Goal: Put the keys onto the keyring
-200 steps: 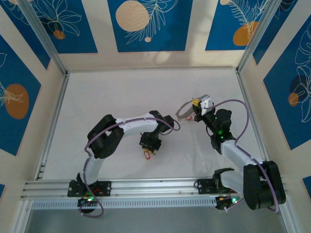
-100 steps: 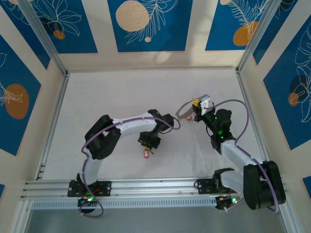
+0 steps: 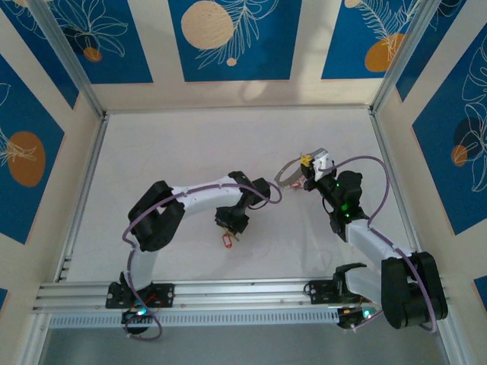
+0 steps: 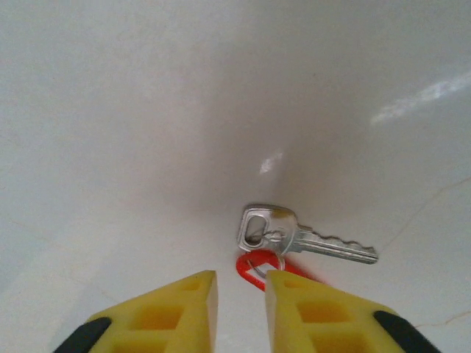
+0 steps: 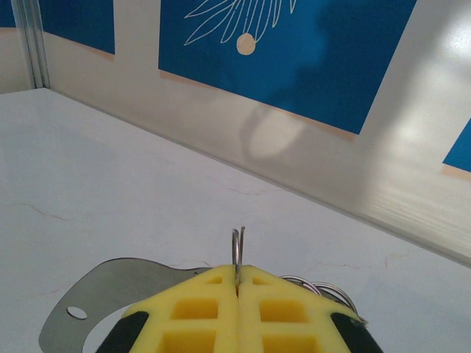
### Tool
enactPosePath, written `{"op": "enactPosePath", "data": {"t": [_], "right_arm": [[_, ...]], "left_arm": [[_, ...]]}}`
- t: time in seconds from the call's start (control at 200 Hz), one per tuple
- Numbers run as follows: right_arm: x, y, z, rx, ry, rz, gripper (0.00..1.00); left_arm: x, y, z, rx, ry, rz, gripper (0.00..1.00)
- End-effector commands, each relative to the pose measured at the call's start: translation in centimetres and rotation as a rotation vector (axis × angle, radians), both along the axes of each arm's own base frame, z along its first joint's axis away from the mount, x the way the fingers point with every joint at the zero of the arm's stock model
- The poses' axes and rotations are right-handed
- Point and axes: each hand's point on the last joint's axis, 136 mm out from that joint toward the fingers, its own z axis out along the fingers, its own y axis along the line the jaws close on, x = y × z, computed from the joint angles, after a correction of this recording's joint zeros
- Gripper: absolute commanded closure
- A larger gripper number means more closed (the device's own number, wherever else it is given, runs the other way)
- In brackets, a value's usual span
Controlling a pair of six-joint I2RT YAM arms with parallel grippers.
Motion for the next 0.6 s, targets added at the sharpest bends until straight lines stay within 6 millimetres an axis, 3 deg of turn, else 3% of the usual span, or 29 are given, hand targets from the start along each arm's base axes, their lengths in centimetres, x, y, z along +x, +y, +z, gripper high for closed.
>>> {"op": "enactPosePath", "data": {"t": [0.0, 0.185, 0.34, 0.595], "right_arm": [[-0.3, 0.4, 1.6, -0.009, -0.067, 0.016, 1.0], [-0.4, 0.3, 1.8, -0.016, -0.074, 0.015, 1.0], [-0.5, 0.3, 1.7, -0.015, -0.073, 0.014, 1.0], [-0.5, 0.4, 1.7, -0.015, -0.074, 0.016, 1.0]], "left_arm": [[0.1, 0.8, 0.2, 0.0, 0.001, 0.004, 0.74], [0.0, 0.8, 0.2, -0.008, 0.004, 0.006, 0.74], [-0.8, 0.5, 0.0, -0.044, 0.037, -0.008, 0.66], [-1.2, 0.1, -0.1, -0.077, 0.054, -0.039, 0.66]]}}
